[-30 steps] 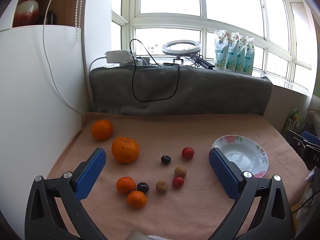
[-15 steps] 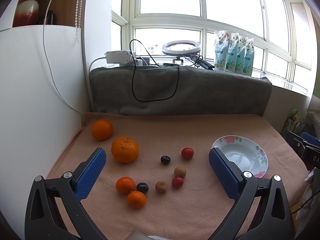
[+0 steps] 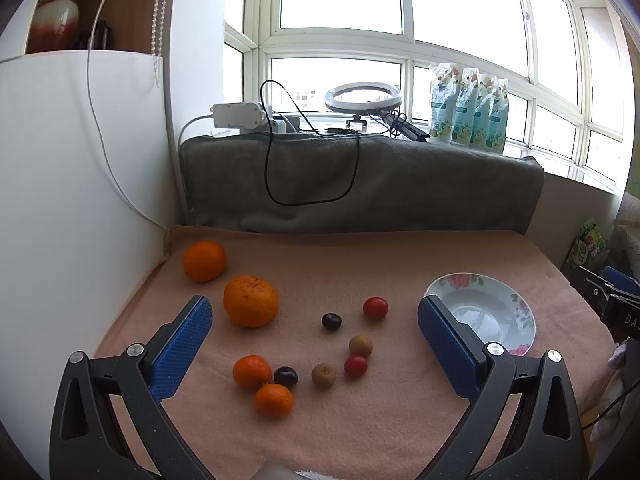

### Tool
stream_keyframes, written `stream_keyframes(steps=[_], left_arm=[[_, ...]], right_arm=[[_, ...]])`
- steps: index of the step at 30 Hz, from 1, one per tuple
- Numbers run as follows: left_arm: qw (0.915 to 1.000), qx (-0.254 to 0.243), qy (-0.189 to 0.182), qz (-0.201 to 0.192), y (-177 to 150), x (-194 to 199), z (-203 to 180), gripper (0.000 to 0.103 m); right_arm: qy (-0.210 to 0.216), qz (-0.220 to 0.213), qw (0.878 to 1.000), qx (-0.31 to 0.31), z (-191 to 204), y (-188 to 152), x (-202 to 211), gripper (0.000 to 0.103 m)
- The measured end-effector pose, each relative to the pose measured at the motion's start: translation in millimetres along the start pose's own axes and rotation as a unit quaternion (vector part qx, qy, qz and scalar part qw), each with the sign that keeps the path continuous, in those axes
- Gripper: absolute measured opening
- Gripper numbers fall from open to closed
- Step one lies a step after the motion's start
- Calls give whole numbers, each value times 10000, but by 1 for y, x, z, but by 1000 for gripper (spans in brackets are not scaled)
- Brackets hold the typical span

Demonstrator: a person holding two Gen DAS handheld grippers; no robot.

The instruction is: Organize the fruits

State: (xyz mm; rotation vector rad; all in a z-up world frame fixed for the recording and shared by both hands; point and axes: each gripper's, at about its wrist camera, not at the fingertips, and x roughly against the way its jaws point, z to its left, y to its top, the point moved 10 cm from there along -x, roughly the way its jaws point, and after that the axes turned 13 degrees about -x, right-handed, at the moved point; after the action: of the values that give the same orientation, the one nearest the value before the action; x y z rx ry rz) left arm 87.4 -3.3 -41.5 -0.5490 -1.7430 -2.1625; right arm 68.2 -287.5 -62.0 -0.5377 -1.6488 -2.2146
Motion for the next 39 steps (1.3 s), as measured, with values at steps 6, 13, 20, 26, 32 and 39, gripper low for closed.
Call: stream_keyframes(steps=[6,13,20,26,32,39], left_arm=[[10000,8,-14,11,0,0,0,102],[10000,59,-13,19,-1,-1,5,102],[9997,243,31,68,-10,-3,22,102],[9989,442,85,130,-21,-5,42,102],[9970,710,77,307,-37,-15,63,102],[9940,987,-41,480,-52,-29,80,102]], right_arm=[[17,12,10000,12,6,-3,-1,103],[42,74,10000,-35,9,-3,-3,103],[152,128,9998,27,17,-3,-6,103],[256,201,9992,252,33,-6,-11,103],[350,328,9979,434,49,-6,-22,103],[635,605,9938,678,78,-13,-38,103]])
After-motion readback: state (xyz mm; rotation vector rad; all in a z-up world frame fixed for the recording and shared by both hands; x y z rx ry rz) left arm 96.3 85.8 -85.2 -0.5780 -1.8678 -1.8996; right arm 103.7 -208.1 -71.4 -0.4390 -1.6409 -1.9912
